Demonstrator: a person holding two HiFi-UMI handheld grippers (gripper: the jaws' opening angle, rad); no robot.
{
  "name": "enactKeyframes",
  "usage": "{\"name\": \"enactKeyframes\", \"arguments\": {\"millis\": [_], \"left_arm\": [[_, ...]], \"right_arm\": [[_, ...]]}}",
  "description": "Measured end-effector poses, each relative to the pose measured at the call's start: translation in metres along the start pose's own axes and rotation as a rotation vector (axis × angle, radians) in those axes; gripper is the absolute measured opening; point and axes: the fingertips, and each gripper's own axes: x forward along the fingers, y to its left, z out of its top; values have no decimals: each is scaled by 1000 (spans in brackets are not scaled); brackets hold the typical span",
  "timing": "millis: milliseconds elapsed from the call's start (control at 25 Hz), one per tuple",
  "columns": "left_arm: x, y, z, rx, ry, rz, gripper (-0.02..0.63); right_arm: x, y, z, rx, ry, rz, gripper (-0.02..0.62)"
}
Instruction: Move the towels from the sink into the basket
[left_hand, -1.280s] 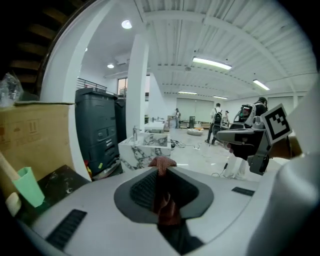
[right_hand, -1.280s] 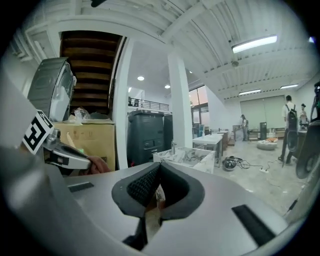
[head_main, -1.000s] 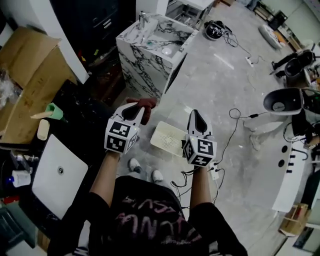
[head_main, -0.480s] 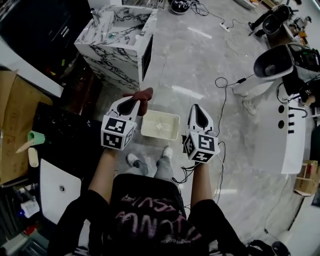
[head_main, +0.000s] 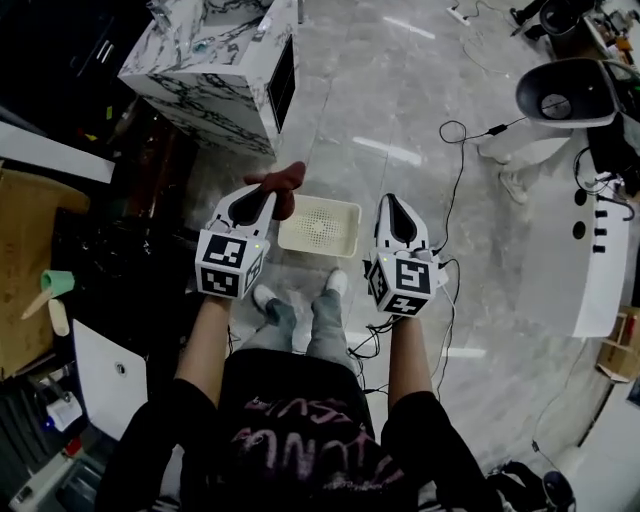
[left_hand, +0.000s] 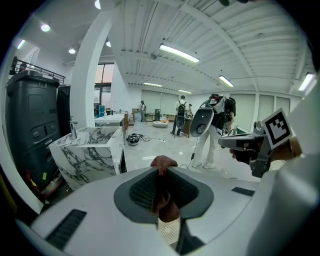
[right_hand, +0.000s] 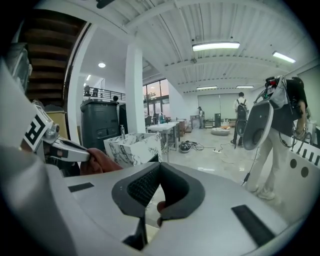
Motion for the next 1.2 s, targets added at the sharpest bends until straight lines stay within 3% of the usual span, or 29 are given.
{"name": "enactKeyframes", "arguments": {"millis": [720,1200], "left_arm": [[107,-25,-119,-43,112,-29,61],[184,-34,-265,-66,211,-49,61]], "right_arm": [[62,-50,-136,100,139,53,15],[113,-72,-274,48,224,81,15]]}}
